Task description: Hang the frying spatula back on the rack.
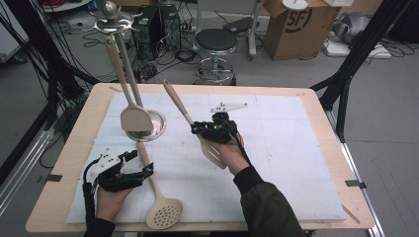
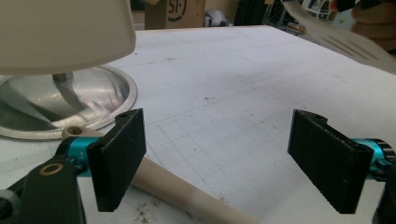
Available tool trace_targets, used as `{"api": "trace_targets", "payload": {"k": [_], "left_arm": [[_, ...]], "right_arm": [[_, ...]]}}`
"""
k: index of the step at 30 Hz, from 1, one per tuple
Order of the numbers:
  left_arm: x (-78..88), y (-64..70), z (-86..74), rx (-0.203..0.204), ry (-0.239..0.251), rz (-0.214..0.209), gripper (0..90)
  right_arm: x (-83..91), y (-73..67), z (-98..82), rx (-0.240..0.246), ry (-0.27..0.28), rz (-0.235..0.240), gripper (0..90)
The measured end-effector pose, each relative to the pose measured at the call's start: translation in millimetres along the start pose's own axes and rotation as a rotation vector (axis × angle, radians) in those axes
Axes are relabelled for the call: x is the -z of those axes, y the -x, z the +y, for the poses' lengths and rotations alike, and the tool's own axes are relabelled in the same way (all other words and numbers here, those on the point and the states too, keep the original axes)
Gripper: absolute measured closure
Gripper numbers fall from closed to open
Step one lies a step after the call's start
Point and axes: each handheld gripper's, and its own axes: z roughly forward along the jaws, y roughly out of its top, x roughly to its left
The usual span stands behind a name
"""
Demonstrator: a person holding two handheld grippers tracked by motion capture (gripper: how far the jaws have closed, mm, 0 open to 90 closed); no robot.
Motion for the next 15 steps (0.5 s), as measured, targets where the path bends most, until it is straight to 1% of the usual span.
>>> {"api": "trace_targets", "payload": {"k": [3,5,7,8,9,11,15], "left_arm": [[0.4,-0.2,0.1,-0.002,-0.001,0.001,19.9],[0.6,-0.3,0.1,-0.001,-0.001,0.002,19.9],[0.9,-0.3,0.2,0.000,0.000,0.002,19.9],[1.1,-0.4,0.3,0.000,0.001,0.000,19.9],[1.2,-0.5,0.3,0.001,0.002,0.000,19.9],[1.6,-1.0,0.4,0.003,0.004,0.001,19.9],[1.8,-1.5,0.4,0.003,0.004,0.002,19.9]], "right_arm": [[4.0,-3.4,5.6,0.009,0.061,0.016,78.3],[6.0,-5.5,8.9,0.012,0.083,0.025,78.3],[6.5,-7.4,11.5,0.026,0.098,0.028,78.3],[7.0,-9.2,12.7,0.030,0.114,0.032,78.3],[7.4,-9.9,13.9,0.034,0.123,0.042,78.3],[8.0,-11.9,16.2,0.035,0.143,0.050,78.3],[9.5,-14.7,20.1,0.036,0.199,0.075,78.3]]}}
